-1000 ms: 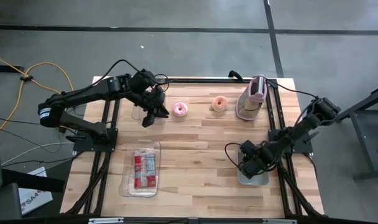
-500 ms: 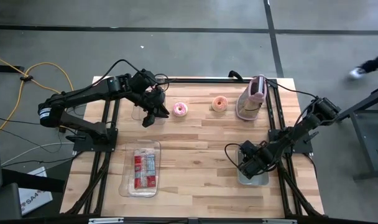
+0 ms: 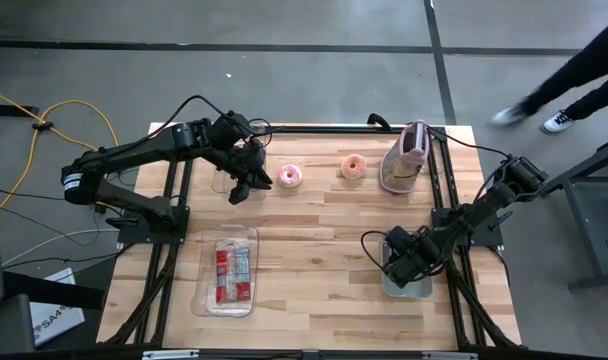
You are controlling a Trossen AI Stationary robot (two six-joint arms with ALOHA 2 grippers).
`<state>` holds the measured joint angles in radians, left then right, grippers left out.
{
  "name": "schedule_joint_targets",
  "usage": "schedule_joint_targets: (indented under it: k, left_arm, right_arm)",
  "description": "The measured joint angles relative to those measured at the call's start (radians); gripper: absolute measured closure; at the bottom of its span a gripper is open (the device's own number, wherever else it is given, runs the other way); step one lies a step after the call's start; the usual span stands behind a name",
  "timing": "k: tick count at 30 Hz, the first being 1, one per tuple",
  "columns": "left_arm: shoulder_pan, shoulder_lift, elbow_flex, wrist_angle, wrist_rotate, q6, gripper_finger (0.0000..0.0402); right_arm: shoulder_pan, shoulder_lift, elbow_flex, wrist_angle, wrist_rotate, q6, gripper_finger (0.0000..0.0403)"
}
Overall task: Pick & Place Food Item
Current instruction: Put the green donut into the gray bin, then put the orange donut into the gray bin
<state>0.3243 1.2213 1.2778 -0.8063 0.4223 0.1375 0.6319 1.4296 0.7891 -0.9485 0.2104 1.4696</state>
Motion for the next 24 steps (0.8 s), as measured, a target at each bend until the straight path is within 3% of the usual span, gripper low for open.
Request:
schedule_joint_targets:
  k: [15,24]
  left_arm:
    - [0.000,0.000,0.000,0.000,0.000,0.000,0.0332]
    - [0.000,0.000,0.000,0.004,0.000,0.000,0.0332]
  right_arm:
    - [-0.007,0.000,0.001,-0.002,-0.046,-0.039,0.0213]
    - [-0.096,-0.031,0.001,0.000,-0.104,-0.156,0.0213]
